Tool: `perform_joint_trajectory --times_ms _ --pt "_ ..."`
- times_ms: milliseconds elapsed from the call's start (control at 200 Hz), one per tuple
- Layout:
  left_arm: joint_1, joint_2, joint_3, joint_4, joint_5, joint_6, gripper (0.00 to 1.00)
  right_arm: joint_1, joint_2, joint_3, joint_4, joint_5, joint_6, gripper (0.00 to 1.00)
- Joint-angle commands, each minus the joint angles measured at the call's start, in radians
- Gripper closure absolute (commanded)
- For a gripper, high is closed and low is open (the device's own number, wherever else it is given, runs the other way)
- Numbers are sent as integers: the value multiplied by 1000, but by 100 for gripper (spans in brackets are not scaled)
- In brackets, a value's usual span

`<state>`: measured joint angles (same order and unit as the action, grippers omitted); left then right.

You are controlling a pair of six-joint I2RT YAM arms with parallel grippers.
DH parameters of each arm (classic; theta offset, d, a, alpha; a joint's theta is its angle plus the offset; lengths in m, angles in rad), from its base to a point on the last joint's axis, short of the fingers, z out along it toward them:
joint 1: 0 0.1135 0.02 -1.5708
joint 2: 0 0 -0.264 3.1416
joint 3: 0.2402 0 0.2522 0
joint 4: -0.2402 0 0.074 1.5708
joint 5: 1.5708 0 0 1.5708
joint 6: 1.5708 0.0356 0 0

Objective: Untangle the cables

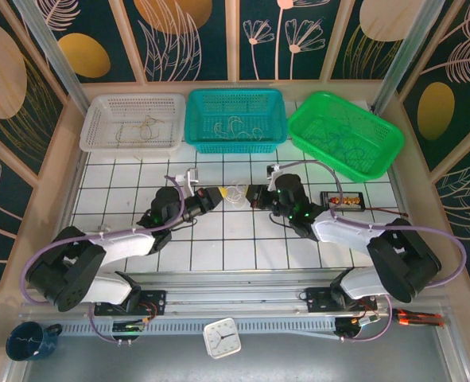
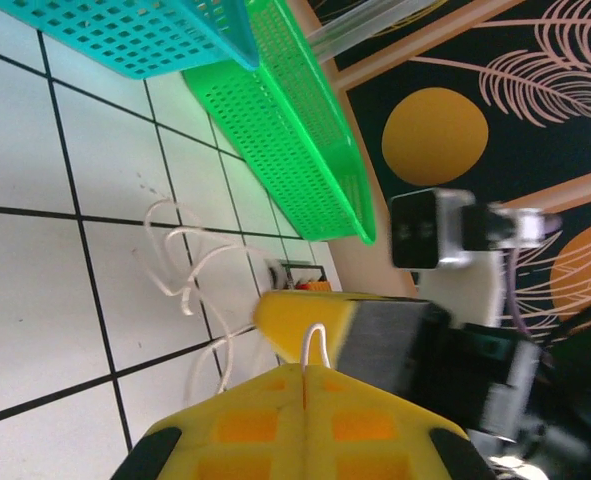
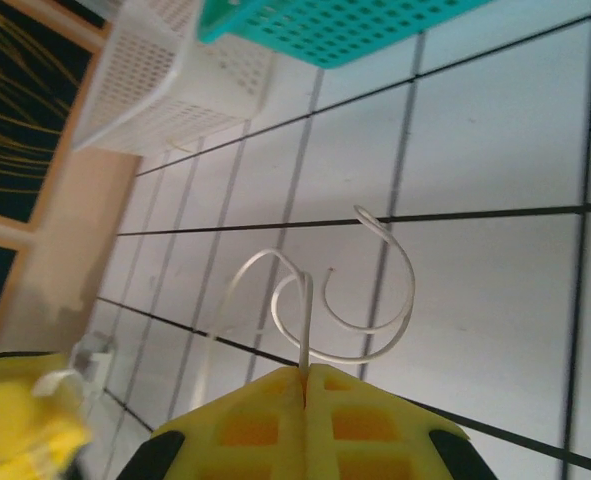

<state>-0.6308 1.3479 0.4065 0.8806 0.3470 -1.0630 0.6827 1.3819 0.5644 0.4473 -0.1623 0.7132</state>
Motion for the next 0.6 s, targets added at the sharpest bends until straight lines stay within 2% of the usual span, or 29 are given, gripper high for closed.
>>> perform_joint_trajectory --times_ms 0,35,145,225,455,595 --pt "-4 -57 41 -3 -22 23 100 -18 60 -33 24 -2 -10 100" --pt "-5 -69 48 -10 -23 26 100 -17 81 -32 33 -31 -9 100" --pt "-5 -90 61 -11 -23 36 100 -5 109 -24 42 -71 0 69" --pt "-6 -98 57 2 -26 41 100 1 93 -24 29 -59 0 59" --pt "-4 -110 52 15 -37 63 100 -2 -40 -5 -69 -15 -18 57" --pt "-4 -115 51 17 -45 72 100 -6 -149 11 -149 56 -16 56"
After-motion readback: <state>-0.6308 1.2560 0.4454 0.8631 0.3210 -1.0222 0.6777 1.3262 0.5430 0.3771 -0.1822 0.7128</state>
